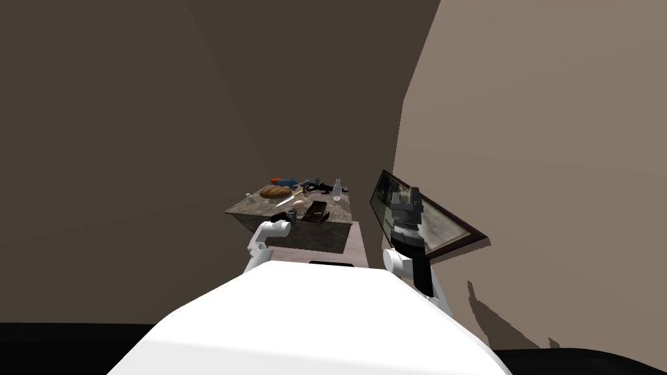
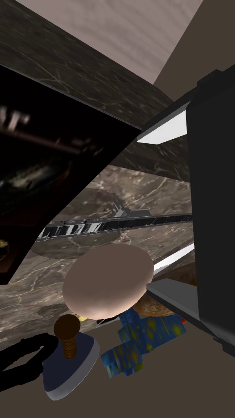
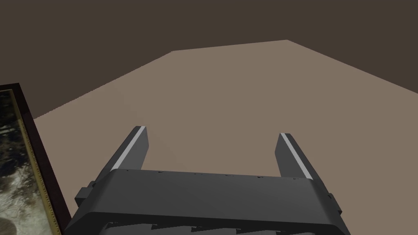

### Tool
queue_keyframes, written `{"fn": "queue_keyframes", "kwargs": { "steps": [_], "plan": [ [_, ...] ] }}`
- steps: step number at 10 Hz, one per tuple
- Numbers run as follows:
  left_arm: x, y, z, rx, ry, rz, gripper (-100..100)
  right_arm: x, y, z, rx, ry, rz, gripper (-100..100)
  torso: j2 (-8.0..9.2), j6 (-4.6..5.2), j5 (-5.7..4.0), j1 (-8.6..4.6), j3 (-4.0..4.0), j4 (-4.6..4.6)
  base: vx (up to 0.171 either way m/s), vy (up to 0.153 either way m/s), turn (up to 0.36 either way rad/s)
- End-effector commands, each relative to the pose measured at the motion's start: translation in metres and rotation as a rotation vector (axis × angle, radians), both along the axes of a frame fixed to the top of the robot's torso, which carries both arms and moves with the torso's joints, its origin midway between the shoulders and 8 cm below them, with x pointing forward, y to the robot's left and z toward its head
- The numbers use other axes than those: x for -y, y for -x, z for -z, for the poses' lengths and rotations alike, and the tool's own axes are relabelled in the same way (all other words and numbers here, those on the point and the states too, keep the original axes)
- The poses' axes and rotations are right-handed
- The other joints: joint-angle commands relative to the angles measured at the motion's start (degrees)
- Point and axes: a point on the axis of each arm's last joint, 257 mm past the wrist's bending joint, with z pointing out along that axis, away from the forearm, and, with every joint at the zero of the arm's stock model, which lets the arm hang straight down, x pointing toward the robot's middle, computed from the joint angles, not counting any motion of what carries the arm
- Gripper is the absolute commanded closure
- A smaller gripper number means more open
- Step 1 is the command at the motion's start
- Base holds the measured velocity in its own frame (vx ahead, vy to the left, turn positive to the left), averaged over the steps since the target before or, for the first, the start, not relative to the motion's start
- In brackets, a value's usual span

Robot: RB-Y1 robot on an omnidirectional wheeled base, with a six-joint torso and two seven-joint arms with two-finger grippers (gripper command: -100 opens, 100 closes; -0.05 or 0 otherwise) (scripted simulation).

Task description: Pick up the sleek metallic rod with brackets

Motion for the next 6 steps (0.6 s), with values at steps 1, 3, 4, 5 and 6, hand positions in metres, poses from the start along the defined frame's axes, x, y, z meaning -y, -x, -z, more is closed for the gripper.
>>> {"fn": "queue_keyframes", "kwargs": {
  "steps": [1, 3, 4, 5, 6],
  "plan": [
    [0.0, 0.0, 0.0, 0.0, 0.0, 0.0, 0, 0.0, 0.0, 0.0, 0.0, 0.0, 0.0, 0, 0.0, 0.0, 0.0, 0.0, 0.0, 0.0, 0.0, 0.0, 0.0],
    [-0.001, -0.004, 0.009, 0.001, 0.001, 0.0, -100, 0.0, 0.0, 0.0, 0.0, 0.0, 0.0, 0, -0.01, 0.0, 0.02, 0.09, 0.0, 0.0, 0.031, 0.007, -0.001],
    [-0.001, -0.006, 0.013, 0.001, 0.001, 0.0, -100, 0.0, 0.0, 0.0, 0.0, 0.0, 0.0, 0, -0.07, 0.0, 0.03, 0.11, -0.04, -0.01, 0.046, 0.011, 0.0],
    [-0.001, -0.005, 0.01, -0.001, 0.001, 0.0, -100, 0.0, 0.0, 0.0, 0.0, 0.0, 0.0, 0, -0.11, 0.0, 0.03, 0.12, -0.06, -0.02, 0.021, 0.006, -0.001],
    [-0.001, -0.005, 0.01, 0.001, 0.001, 0.0, 100, 0.0, 0.0, 0.0, 0.0, 0.0, 0.0, 0, -0.04, 0.0, 0.03, 0.1, -0.03, -0.01, 0.0, 0.0, 0.0]
  ]
}}
